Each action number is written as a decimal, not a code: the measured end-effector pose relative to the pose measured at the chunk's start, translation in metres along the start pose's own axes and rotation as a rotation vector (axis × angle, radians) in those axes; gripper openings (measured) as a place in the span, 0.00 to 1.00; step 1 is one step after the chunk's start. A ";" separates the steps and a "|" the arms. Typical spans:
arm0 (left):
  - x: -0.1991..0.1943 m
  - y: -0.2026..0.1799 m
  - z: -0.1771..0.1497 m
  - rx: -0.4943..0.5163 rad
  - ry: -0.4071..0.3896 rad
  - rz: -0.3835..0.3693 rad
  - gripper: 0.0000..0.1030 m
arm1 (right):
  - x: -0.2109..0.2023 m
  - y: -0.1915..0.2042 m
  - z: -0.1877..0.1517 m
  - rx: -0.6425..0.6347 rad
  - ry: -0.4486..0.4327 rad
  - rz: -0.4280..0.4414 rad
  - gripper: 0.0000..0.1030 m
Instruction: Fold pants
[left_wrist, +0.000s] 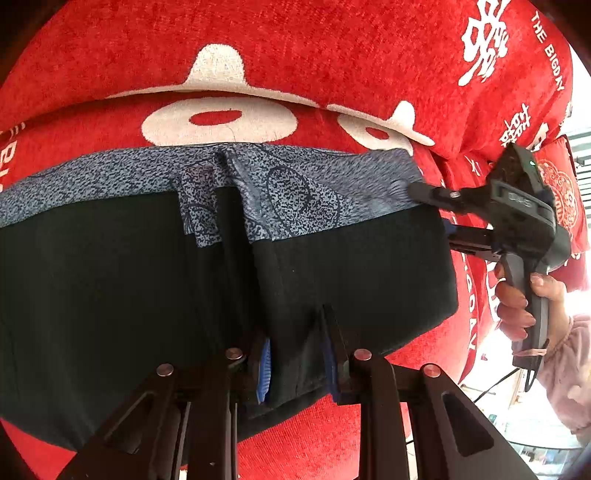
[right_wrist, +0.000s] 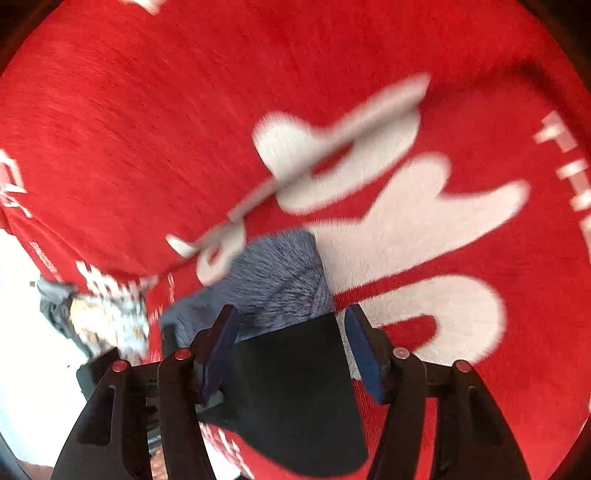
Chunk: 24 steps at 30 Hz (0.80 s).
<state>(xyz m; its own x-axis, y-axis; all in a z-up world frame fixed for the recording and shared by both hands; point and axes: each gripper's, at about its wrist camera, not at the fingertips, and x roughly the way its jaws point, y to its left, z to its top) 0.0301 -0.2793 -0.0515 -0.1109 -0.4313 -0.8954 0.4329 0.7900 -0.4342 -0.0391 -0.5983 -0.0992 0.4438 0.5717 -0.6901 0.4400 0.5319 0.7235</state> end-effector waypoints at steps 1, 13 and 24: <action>-0.001 0.000 -0.001 0.001 -0.002 0.005 0.25 | 0.004 0.005 0.003 0.002 -0.001 -0.028 0.47; -0.012 -0.004 -0.002 0.038 -0.039 0.125 0.32 | 0.027 0.084 -0.016 -0.305 -0.092 -0.527 0.58; -0.044 0.047 -0.024 -0.072 -0.091 0.310 0.60 | 0.041 0.144 -0.051 -0.382 -0.085 -0.315 0.32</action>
<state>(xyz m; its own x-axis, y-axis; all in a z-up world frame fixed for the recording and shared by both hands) 0.0335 -0.2124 -0.0345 0.0983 -0.1999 -0.9749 0.3687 0.9172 -0.1509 0.0029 -0.4665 -0.0228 0.4047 0.3016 -0.8633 0.2529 0.8703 0.4226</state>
